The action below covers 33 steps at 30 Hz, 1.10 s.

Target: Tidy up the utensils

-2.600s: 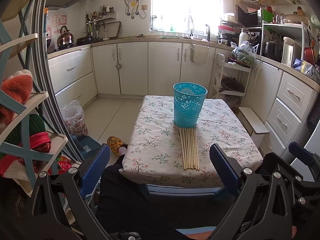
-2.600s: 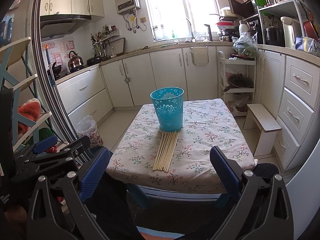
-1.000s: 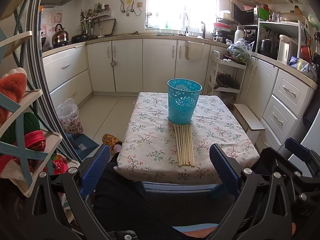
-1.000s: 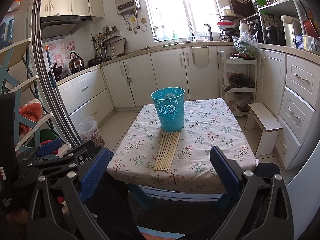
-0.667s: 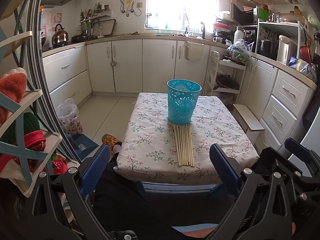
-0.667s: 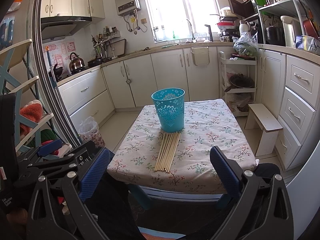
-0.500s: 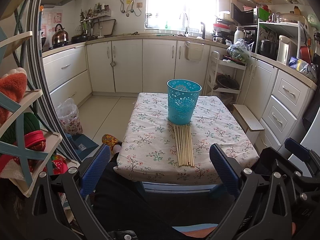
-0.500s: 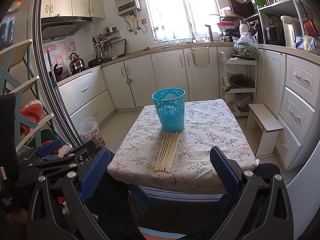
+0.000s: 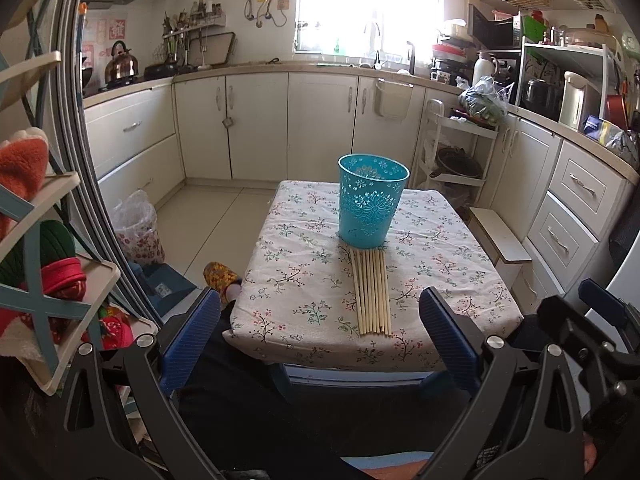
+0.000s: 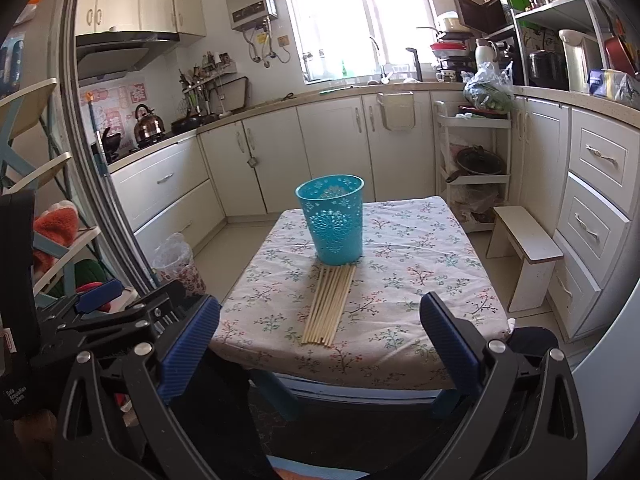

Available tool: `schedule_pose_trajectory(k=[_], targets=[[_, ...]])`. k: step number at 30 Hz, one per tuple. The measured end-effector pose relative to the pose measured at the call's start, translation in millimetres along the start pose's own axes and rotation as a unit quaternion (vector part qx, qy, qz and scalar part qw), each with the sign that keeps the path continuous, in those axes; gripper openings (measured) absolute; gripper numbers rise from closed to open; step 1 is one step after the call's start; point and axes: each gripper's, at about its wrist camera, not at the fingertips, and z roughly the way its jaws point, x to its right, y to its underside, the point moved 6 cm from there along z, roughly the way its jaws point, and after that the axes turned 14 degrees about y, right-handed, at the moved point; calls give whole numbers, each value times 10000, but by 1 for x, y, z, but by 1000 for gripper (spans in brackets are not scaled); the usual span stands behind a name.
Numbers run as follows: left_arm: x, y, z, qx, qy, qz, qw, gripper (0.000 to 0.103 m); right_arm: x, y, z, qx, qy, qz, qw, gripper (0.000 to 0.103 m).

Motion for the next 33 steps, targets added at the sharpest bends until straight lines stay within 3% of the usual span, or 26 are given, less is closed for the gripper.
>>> schedule_pose_trajectory(k=[7,9,10,16,19,23,33], targets=[[-20,-6,56,-320,-140,-119,9993,96,11,2,72,-691,116,175,9974,95],[-27,-10,73,-369,-153,-145,9991,96,5,2,102,-835,126,72,9964,87],[-31,-11,81,-392,-152,-153,9990,96,4,4,116,-938,100,-4,9955,77],[-52,-15,130,-596,-140,-385,9974,96,-15,15,214,-1514,55,-248,9881,42],[-62,-15,150,-734,-183,-497,9959,96,-20,23,266,-1807,148,-251,9831,32],[-71,-16,174,-870,-234,-572,9943,96,-23,29,306,-1985,250,-245,9795,20],[-84,-16,212,-1184,-353,-536,9909,96,-23,39,332,-2082,306,-404,9768,20]])
